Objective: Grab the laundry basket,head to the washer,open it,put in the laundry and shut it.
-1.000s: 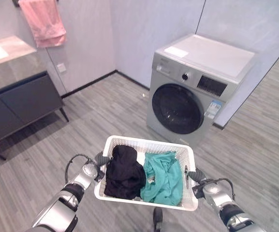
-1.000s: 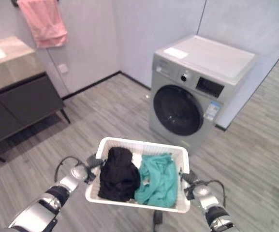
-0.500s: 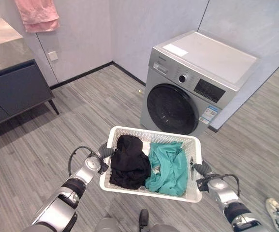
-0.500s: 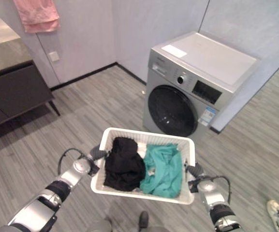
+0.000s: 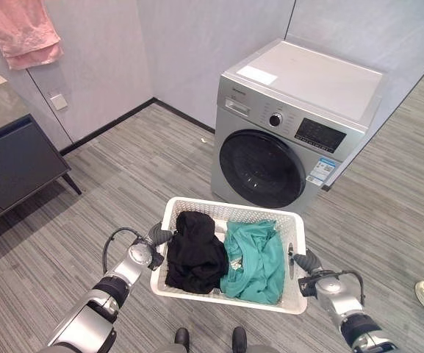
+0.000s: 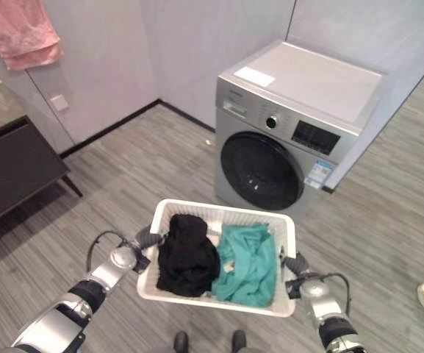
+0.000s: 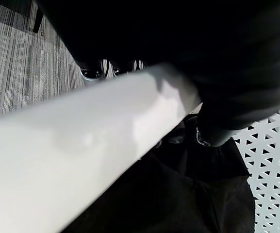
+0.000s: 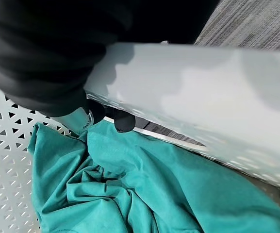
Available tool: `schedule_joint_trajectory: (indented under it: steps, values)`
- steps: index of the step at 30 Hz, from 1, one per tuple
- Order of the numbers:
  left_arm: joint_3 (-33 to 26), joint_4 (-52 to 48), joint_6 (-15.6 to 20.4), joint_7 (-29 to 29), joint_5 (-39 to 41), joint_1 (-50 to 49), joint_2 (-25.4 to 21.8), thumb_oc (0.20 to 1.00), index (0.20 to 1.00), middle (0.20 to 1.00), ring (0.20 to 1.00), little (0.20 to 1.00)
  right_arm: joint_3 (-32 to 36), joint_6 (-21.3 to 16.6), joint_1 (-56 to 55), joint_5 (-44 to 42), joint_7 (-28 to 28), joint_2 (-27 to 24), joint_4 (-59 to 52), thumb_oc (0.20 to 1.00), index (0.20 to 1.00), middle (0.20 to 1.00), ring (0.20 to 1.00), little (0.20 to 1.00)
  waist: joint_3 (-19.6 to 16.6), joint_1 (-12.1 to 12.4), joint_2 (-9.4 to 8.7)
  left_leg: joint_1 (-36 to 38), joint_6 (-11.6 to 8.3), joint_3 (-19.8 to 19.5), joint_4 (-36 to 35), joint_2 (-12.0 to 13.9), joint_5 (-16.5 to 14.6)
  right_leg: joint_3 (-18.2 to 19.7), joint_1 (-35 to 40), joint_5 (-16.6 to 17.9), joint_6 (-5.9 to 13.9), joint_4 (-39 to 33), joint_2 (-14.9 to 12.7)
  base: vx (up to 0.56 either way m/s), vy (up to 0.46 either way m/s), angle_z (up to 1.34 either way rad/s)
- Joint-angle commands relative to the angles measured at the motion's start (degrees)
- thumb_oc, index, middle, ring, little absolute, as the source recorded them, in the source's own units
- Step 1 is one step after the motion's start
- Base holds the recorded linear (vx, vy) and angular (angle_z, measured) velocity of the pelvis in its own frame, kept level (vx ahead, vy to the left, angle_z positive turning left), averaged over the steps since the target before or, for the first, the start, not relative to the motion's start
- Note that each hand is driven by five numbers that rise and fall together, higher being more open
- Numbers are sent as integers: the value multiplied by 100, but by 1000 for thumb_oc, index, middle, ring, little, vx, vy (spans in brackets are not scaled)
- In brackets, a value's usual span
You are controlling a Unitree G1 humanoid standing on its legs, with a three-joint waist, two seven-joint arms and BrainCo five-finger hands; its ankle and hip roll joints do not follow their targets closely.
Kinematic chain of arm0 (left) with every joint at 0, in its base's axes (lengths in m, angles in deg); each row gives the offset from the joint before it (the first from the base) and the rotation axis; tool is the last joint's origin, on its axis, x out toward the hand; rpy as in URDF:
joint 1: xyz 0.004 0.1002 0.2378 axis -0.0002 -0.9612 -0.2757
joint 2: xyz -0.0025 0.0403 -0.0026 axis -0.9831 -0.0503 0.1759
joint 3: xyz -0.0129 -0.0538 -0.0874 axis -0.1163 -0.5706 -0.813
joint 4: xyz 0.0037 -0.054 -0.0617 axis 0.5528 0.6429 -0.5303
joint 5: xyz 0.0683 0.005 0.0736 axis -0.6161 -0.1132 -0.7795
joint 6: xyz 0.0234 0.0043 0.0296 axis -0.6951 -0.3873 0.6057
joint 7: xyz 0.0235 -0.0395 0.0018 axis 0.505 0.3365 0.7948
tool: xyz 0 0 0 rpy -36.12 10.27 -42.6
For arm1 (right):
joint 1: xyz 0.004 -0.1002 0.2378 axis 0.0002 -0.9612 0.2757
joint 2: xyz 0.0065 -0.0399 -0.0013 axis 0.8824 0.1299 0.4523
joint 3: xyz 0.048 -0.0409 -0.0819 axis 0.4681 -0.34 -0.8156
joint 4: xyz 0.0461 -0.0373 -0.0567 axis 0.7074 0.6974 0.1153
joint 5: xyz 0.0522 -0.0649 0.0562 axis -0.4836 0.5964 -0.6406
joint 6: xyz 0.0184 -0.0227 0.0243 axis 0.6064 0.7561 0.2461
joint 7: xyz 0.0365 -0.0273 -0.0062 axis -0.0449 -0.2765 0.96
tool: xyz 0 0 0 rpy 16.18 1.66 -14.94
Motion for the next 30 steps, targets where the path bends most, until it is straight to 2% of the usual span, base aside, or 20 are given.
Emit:
schedule_joint_trajectory:
  steps: [1, 14, 15, 30]
  values:
    - [-318, 390, 345, 252, -47, 334, -323, 200, 200, 200, 200, 200, 461, -614, -192, -212, 113, -445, -147, 200, 200, 200, 200, 200, -655, 78, 192, -96, -48, -12, 56, 107, -339, -21, -186, -308, 533, 203, -237, 32, 10, -3]
    - [-390, 278, 382, 226, -56, 174, -316, 200, 200, 200, 200, 200, 638, -717, -336, -350, 128, -429, -185, 200, 200, 200, 200, 200, -706, 1, 312, 33, -21, 3, 32, 86, -411, -81, -132, -344, 572, 224, -281, 5, 1, 0]
    - [-509, -254, 247, 525, -452, -776, 391, 200, 200, 200, 200, 200, -405, -221, 59, 629, 158, 8, 1553, 200, 200, 200, 200, 200, -893, 124, 506, -477, -238, 631, 32, 112, -115, -1252, -114, -327, 469, 10, -555, 0, 0, 0]
    - [-584, -472, 239, 521, -518, -837, 326, 200, 200, 200, 200, 200, -416, -269, 57, 658, 89, -23, 996, 200, 200, 200, 200, 200, -874, 89, 497, -487, -230, 684, 32, 120, -139, -1239, -144, -273, 492, -2, -591, -1, 5, -4]
